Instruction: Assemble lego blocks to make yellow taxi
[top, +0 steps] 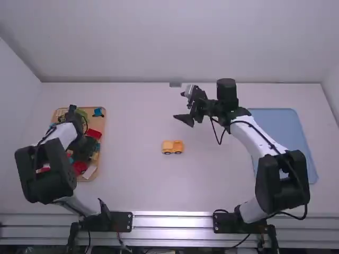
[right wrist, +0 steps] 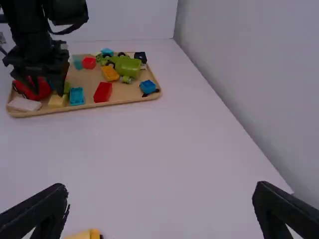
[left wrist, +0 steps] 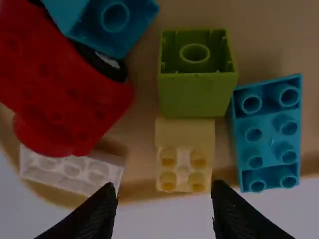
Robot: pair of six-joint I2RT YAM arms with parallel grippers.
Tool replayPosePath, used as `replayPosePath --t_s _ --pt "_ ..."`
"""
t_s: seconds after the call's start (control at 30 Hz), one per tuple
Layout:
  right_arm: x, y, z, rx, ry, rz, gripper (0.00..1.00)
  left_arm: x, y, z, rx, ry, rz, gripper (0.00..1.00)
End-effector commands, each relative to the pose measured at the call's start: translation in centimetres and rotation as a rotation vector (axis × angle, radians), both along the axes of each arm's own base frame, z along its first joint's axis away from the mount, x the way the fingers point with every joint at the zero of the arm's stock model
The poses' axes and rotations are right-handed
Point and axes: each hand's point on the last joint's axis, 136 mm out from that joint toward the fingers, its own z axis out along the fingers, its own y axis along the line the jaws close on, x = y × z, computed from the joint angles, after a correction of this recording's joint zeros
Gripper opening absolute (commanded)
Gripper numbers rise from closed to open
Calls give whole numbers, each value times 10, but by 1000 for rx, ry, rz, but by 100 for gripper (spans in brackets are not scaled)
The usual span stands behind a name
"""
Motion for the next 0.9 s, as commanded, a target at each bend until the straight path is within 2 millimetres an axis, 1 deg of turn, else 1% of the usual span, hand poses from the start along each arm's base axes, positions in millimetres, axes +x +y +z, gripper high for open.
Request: replayPosePath --t_s 0.0,0.1,0.27,0.47,0.57,0.7,0.83,0.87 --pt "4 2 6 6 -13 2 99 -6 -6 -7 -17 14 2 52" --pt "4 2 6 6 -12 3 99 -5 -4 -8 -9 8 -3 53" --pt "4 1 6 6 -12 2 99 -3 3 -10 30 -2 -1 59" --pt "3 3 4 4 -9 5 99 -9 -1 -17 21 6 -4 59" --pt "4 1 3 6 -12 2 99 -7 -1 -17 14 -4 0 54" --pt "3 -1 1 4 0 -3 99 2 3 -17 29 -45 1 43" --pt "3 0 0 3 4 -2 99 5 5 -16 46 -54 -4 42" --pt "3 -1 0 4 4 -4 99 5 5 -16 50 -52 -4 40"
